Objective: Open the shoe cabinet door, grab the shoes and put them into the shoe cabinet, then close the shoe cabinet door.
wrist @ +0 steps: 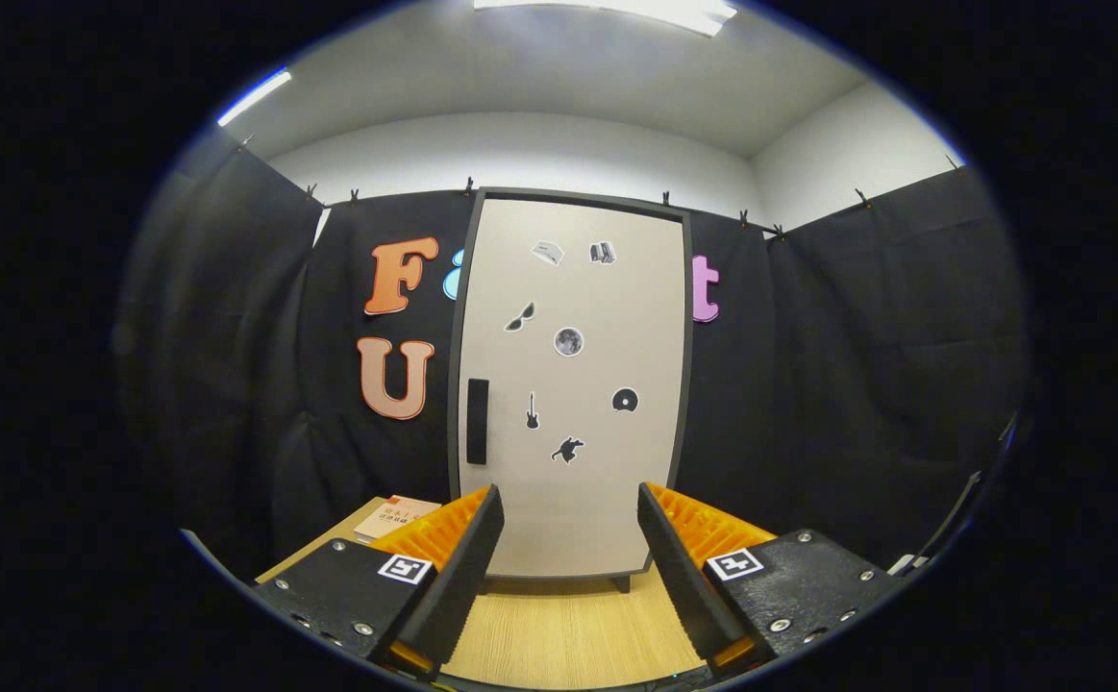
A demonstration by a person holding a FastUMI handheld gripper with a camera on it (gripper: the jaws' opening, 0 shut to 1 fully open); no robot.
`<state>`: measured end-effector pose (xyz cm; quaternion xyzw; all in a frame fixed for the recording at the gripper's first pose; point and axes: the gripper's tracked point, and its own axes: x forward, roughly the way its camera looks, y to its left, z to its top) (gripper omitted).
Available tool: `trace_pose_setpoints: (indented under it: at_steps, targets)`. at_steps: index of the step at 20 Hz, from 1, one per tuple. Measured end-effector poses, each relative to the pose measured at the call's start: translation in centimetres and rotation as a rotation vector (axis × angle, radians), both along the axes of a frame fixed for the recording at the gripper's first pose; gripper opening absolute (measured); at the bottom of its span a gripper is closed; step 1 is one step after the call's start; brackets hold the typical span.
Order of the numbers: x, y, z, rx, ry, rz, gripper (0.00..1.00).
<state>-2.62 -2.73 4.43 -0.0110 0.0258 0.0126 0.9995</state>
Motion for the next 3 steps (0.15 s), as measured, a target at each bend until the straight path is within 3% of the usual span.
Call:
trace_pose_setpoints:
  at_steps: [3]
  targets:
    - [0.02, 0.09, 0.15, 0.015, 0.001, 0.006, 0.92]
